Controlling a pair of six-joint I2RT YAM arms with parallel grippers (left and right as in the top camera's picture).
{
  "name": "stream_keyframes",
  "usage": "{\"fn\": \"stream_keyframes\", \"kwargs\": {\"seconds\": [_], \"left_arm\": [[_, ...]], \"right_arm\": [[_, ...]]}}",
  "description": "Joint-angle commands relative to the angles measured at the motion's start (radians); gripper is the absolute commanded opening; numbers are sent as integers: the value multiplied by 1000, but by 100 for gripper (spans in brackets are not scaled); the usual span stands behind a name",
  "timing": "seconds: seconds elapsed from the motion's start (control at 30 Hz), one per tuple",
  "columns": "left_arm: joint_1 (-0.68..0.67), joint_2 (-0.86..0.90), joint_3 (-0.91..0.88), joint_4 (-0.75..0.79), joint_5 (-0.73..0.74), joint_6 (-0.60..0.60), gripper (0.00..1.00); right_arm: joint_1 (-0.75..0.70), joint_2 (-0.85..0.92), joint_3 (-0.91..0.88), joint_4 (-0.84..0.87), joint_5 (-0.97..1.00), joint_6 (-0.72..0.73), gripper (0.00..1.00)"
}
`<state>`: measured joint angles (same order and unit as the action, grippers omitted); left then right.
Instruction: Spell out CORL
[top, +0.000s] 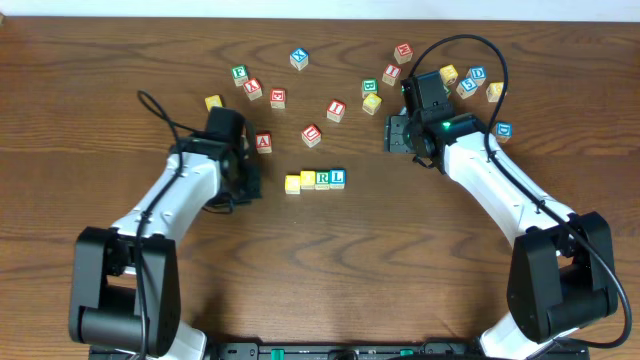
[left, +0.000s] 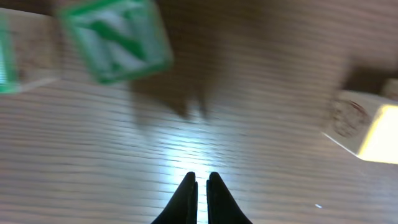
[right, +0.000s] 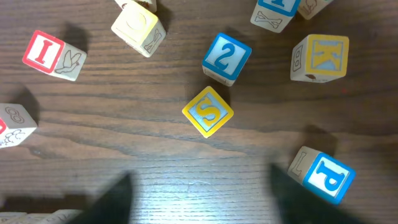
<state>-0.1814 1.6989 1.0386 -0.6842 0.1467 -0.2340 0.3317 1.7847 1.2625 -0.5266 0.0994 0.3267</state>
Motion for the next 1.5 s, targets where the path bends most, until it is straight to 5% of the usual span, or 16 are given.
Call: {"fn": "stream_keyframes", "kwargs": {"seconds": [0.0, 0.47, 1.47], "left_arm": [[-64, -2, -3, -10, 21, 31, 7], [-239, -2, -51, 50, -95, 96, 7], [-275, 29, -88, 236, -72, 103, 7]], "right_arm": [[-4, -19, 0, -4, -1, -30, 94], [-12, -19, 0, -21, 3, -36, 99], [-12, -19, 0, -34, 3, -36, 99]]}}
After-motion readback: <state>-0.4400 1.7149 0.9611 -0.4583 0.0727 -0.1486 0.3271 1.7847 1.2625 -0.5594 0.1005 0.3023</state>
